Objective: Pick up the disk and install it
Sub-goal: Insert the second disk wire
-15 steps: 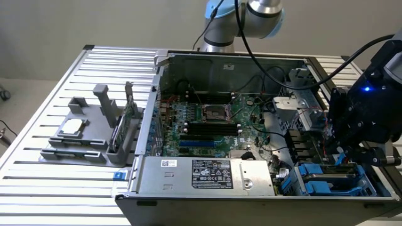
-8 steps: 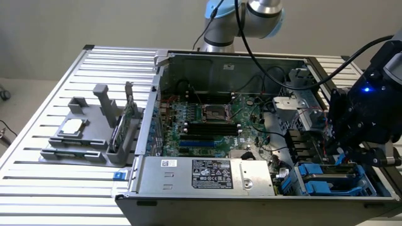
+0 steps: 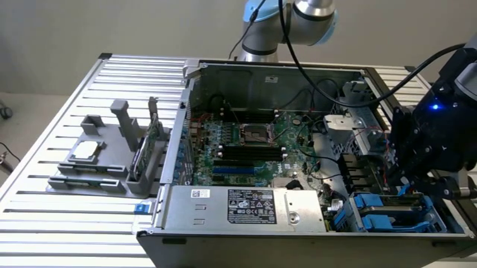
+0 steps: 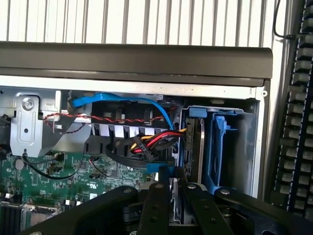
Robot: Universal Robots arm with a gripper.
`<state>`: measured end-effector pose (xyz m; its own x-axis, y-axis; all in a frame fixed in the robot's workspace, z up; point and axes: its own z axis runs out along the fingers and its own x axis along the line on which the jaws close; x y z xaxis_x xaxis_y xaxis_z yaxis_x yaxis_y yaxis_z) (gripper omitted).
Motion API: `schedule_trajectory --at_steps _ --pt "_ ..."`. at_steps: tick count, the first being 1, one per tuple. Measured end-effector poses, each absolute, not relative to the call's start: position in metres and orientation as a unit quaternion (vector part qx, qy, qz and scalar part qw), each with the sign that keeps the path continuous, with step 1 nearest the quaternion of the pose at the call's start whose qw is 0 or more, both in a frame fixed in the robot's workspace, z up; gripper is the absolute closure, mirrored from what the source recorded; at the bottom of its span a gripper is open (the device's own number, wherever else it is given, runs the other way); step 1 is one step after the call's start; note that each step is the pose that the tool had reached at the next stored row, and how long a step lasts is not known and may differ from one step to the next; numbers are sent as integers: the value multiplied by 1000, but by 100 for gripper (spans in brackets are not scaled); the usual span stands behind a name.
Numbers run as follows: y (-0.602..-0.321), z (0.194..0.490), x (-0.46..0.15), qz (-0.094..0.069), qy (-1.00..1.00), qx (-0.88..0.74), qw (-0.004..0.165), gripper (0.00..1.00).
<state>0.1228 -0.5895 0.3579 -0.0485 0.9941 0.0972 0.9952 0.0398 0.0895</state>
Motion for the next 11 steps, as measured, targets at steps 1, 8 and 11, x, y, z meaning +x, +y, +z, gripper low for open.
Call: schedule_trajectory --at_steps 1,8,11 --pt "-590 358 123 -65 -720 -690 3 84" --pt "-590 356 123 -62 -715 -697 0 84" --pt "-591 354 123 -62 -712 -700 -1 84"
